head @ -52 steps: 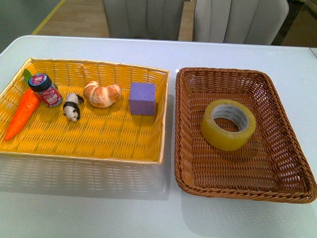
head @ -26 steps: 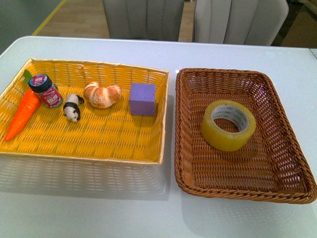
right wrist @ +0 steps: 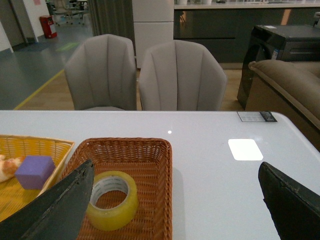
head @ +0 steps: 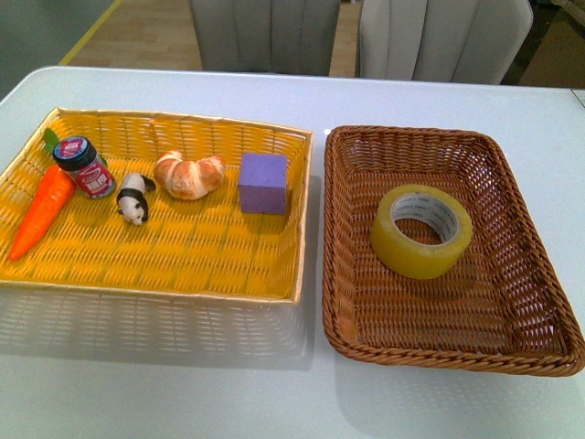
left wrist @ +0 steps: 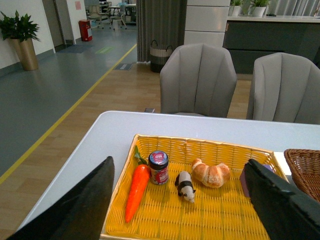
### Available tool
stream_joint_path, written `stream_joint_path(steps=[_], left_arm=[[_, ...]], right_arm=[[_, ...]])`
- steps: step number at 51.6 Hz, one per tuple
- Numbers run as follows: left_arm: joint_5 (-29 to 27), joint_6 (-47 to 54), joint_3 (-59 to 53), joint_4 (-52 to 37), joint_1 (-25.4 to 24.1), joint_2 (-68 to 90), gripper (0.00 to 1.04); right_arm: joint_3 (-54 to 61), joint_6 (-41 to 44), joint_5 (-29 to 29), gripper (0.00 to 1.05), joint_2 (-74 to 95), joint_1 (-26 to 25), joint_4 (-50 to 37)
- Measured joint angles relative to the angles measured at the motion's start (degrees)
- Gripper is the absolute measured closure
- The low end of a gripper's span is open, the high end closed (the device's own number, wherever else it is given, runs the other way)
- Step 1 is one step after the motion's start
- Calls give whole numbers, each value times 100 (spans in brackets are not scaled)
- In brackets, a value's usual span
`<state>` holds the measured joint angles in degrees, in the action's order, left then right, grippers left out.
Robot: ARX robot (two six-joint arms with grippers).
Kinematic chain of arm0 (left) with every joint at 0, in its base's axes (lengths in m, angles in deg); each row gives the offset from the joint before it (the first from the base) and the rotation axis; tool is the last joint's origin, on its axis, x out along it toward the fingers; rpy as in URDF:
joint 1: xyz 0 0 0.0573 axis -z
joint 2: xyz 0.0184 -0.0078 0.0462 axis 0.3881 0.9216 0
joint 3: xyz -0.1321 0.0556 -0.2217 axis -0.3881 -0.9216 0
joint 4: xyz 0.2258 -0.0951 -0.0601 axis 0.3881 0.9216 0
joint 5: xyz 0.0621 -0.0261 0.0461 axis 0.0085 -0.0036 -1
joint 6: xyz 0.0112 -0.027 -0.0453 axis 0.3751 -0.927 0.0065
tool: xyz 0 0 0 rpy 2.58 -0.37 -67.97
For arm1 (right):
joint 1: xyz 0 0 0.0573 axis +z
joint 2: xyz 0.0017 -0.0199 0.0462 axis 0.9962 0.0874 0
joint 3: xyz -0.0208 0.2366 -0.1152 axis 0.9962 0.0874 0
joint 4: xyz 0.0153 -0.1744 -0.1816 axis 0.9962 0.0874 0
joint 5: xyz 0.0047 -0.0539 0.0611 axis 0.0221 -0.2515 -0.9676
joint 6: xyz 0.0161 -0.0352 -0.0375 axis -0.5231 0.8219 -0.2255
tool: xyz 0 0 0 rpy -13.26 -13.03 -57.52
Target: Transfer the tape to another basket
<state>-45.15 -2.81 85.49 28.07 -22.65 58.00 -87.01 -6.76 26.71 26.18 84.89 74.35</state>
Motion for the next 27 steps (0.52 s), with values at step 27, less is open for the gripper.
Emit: stream_joint_path(steps=[27], left_arm=[[2,11,0,0,0,0,9]], right_arm=[[0,0,0,9,0,0,0]])
